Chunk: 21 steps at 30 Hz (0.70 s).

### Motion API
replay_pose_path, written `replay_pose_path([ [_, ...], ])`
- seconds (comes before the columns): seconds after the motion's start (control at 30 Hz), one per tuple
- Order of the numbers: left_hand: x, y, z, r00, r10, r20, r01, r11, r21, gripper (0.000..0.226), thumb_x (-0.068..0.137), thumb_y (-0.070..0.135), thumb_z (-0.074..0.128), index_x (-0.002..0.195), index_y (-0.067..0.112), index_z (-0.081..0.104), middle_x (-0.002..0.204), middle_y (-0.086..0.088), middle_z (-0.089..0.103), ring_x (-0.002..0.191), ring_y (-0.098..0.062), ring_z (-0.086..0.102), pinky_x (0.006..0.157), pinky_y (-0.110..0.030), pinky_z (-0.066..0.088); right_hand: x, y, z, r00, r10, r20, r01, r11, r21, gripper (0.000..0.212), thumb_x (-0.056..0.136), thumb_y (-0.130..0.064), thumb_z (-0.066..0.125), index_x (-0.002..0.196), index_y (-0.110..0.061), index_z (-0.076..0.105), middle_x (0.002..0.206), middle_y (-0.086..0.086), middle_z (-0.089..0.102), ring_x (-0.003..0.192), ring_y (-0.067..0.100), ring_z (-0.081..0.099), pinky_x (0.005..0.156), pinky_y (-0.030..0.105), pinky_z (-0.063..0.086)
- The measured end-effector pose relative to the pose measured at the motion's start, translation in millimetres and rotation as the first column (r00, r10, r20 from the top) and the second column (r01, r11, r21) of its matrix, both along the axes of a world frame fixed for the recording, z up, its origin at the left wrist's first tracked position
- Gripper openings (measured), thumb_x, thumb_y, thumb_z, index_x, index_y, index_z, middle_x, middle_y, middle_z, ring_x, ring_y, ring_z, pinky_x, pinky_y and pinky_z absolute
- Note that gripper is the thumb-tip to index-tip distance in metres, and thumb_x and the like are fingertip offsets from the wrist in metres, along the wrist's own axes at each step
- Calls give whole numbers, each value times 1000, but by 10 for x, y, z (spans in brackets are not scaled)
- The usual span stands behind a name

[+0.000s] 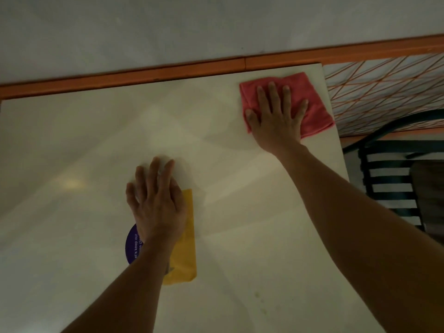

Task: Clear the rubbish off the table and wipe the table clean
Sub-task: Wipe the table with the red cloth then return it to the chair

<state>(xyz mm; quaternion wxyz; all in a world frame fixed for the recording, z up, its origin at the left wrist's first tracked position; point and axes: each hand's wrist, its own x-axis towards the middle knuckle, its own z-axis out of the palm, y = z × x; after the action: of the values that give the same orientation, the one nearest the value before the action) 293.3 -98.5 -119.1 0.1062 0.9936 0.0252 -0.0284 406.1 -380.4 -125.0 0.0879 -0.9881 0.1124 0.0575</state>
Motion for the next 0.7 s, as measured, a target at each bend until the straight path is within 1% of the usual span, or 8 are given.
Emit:
replay_pose_path([
  [0.13, 95, -14, 10, 1000, -2, 15, 2, 1000, -17, 54, 104, 42, 19, 157, 36, 24, 167, 5, 19, 156, -26, 9, 124, -53, 9, -200, -37, 2, 999, 25, 30, -24, 1000, -15, 67, 99, -60, 13, 158, -28, 6, 166, 2, 3, 152, 32, -2, 116, 67, -4],
  [0.27, 100, -46, -5, 1000, -5, 18, 5, 1000, -6, 54, 104, 41, 20, 157, 36, 22, 167, 4, 19, 156, -27, 10, 124, -54, 10, 21, -156, 8, 1000, 10, -14, -10, 1000, -28, 67, 99, -61, 10, 157, -30, 4, 166, 0, 1, 152, 31, -3, 114, 68, -4],
  [0.4, 103, -22, -31, 1000, 0, 20, 0, 1000, 9, 55, 103, 40, 22, 158, 37, 22, 168, 4, 19, 156, -27, 10, 124, -54, 11, 240, -225, -8, 1000, -14, -19, 14, 1000, -13, 67, 98, -60, 11, 157, -30, 3, 166, -1, -1, 152, 31, -5, 114, 69, -6],
  [0.53, 92, -26, -29, 1000, 3, 26, -3, 1000, 0, 54, 103, 38, 25, 157, 37, 24, 167, 4, 21, 155, -27, 12, 124, -53, 11, 56, -108, -13, 1000, -24, 0, 24, 1000, 16, 67, 99, -58, 15, 158, -27, 4, 166, 2, 1, 152, 33, -4, 114, 69, -5],
  [0.6, 99, -25, -29, 999, 9, 31, -9, 1000, -5, 53, 103, 38, 25, 157, 36, 25, 167, 4, 22, 155, -28, 12, 124, -53, 11, -180, 25, -41, 999, -13, 35, 13, 1000, 10, 67, 100, -57, 18, 158, -25, 9, 166, 4, 5, 152, 34, 1, 114, 70, -3],
  [0.7, 103, -27, -34, 999, 14, 35, -14, 1000, -4, 53, 103, 37, 26, 156, 36, 27, 166, 4, 23, 155, -28, 12, 124, -52, 10, -610, 312, -91, 995, 27, 100, -24, 999, -31, 66, 100, -56, 26, 156, -22, 23, 163, 7, 20, 150, 37, 15, 113, 71, 6],
])
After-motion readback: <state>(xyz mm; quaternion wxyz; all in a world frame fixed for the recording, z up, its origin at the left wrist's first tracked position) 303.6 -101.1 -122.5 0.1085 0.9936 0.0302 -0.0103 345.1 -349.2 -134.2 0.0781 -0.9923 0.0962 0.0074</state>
